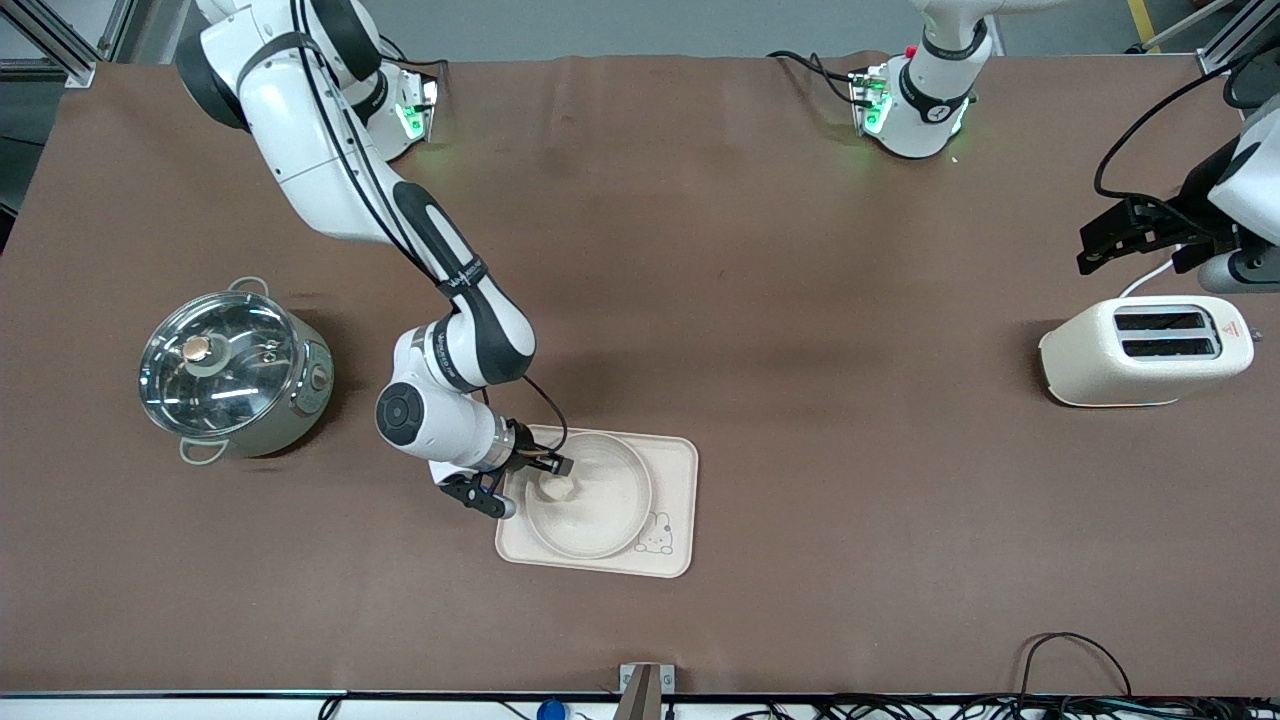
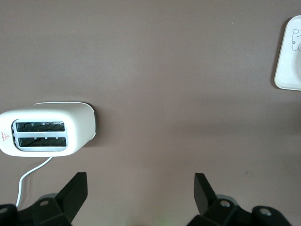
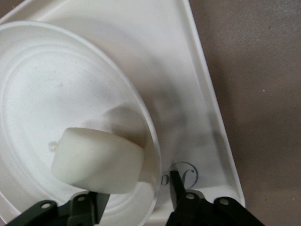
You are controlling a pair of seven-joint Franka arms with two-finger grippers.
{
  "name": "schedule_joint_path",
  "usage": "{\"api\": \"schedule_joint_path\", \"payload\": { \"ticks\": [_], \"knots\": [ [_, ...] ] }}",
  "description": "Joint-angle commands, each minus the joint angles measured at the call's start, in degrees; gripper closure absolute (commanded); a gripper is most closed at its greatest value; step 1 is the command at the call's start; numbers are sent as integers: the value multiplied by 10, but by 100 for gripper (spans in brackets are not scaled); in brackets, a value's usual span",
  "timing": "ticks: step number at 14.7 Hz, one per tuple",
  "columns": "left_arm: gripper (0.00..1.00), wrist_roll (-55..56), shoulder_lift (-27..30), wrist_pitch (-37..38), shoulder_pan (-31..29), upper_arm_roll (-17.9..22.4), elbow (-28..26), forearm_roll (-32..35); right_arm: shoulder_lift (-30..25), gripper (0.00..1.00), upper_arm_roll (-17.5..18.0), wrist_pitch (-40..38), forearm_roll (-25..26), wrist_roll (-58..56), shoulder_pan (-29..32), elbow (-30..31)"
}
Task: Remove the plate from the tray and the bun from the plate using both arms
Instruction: 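Close the right gripper on the plate rim and lift it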
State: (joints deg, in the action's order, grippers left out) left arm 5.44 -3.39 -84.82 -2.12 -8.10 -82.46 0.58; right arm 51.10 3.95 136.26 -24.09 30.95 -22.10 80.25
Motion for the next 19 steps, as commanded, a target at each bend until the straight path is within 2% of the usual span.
{"api": "schedule_joint_path", "payload": {
  "ticks": [1,8,19],
  "knots": [
    [0,-10,-4,1,-2,-2,12,-9,-18,60,-2,1,-4,-9,-7,29],
    [0,-2,-4,1,4,-4,9,-8,-18,97,-2,3,-4,-13,-12,21],
    [0,3,-9,-6,13,-10,10,-8,-28,100,3,-8,-6,-29,-12,7]
  ]
}}
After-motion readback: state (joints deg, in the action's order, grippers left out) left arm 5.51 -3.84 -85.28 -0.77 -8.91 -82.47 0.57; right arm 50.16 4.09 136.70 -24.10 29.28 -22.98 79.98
